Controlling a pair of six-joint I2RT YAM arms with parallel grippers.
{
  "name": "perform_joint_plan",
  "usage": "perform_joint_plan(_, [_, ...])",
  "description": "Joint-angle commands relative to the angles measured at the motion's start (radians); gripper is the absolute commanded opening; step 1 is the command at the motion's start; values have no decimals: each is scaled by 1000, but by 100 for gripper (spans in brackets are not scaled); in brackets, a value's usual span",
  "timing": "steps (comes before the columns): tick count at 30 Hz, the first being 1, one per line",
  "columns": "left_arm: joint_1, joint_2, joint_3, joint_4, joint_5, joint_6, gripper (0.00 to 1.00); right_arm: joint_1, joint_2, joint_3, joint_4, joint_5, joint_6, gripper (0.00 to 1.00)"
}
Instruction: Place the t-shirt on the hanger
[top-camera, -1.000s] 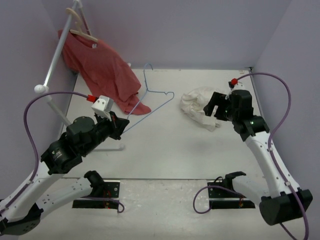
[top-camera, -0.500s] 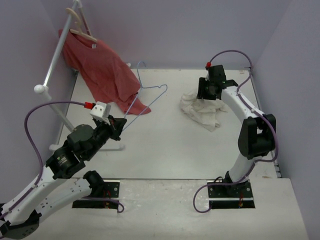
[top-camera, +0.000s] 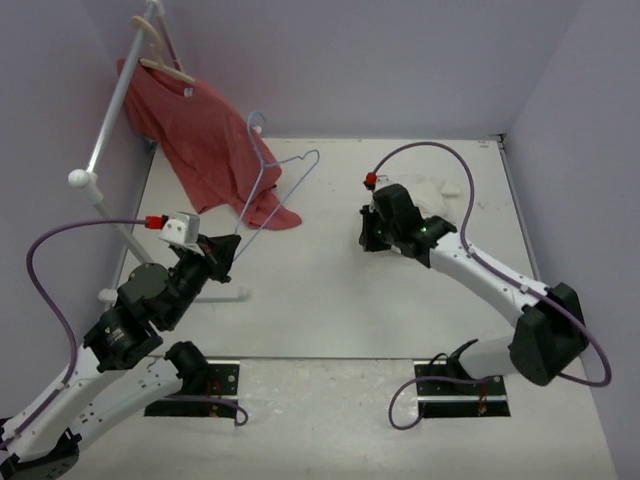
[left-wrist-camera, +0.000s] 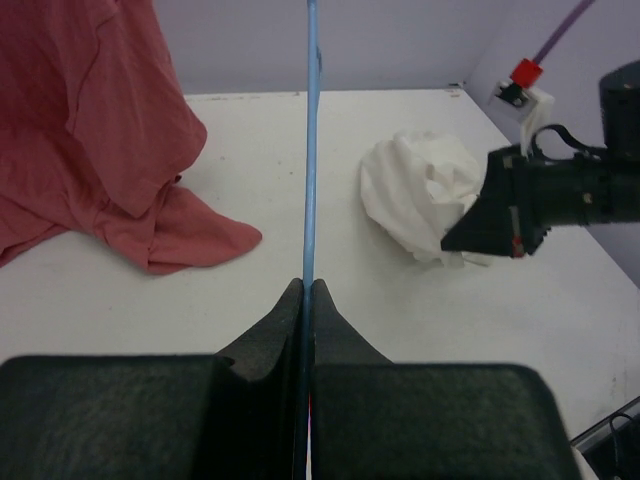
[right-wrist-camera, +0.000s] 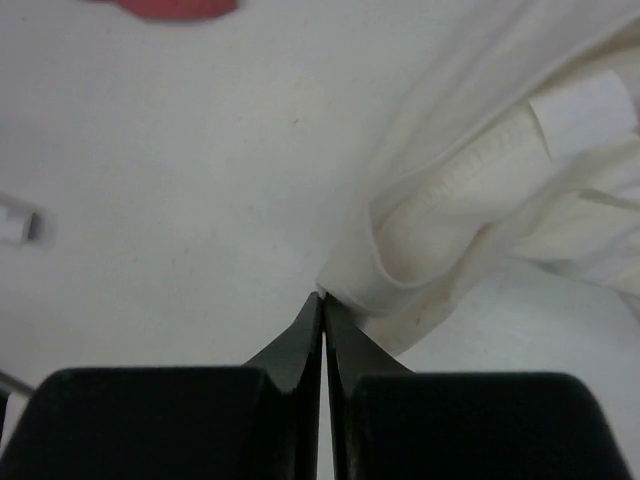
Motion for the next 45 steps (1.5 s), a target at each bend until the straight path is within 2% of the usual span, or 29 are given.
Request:
perform_joint_plan(1, [4, -21, -13, 76, -17, 33, 0, 135, -176, -207, 102, -12, 223, 0])
perform_joint_plan(3, [7, -26, -18, 85, -5, 36, 0, 187, -199, -277, 188, -88, 259, 2])
perform_joint_plan(4, [8, -27, -21, 87, 4, 40, 0, 190, -192, -301, 204, -142, 263, 8])
perform_joint_plan(6, [14, -17, -19, 85, 27, 42, 0, 192, -203, -299, 195, -195, 264, 50])
perform_joint_plan(8, [20, -8, -19, 83, 49, 44, 0, 192, -262, -280, 169, -201, 252, 82])
perform_joint_plan(9, [25, -6, -22, 82, 61, 43, 0, 187, -300, -255, 139, -163, 244, 95])
perform_joint_plan(10, [30, -4, -26, 80, 76, 43, 0, 174, -328, -226, 83, -111, 228, 99])
perform_joint_plan(12, [32, -4, -30, 80, 99, 45, 0, 118, -330, -152, -18, -11, 192, 94])
perform_joint_plan(14, [32, -4, -33, 83, 130, 51, 0, 55, -294, -76, -87, 94, 138, 79])
perform_joint_plan(17, [33, -5, -35, 88, 187, 53, 0, -11, -152, 10, -176, 251, 68, 63])
perform_joint_plan(20, [33, -14, -39, 89, 194, 53, 0, -87, -75, 32, -191, 255, 51, 57])
perform_joint_plan(23, [33, -26, -43, 92, 193, 55, 0, -125, 23, 34, -179, 304, 57, 57])
perform_joint_plan(31, [33, -36, -50, 106, 274, 66, 0, -126, 154, 2, -55, 342, 16, 74])
perform_joint_plan(34, [33, -41, -53, 109, 294, 70, 0, -125, 205, 17, -31, 370, 10, 73])
perform_joint_plan(38, [33, -46, -54, 115, 306, 73, 0, -125, 247, 35, -40, 393, 10, 64])
perform_joint_plan(40, [33, -44, -55, 114, 304, 75, 0, -125, 245, 26, -35, 412, 14, 56])
perform_joint_plan(43, [33, -39, -54, 114, 310, 76, 0, -126, 235, 18, -26, 434, 8, 42])
perform_joint_plan(44, [33, -36, -54, 114, 311, 77, 0, -126, 233, 18, -25, 441, 4, 32])
perform_joint_plan(45, [33, -35, -54, 114, 312, 78, 0, -126, 232, 19, -25, 444, 1, 28])
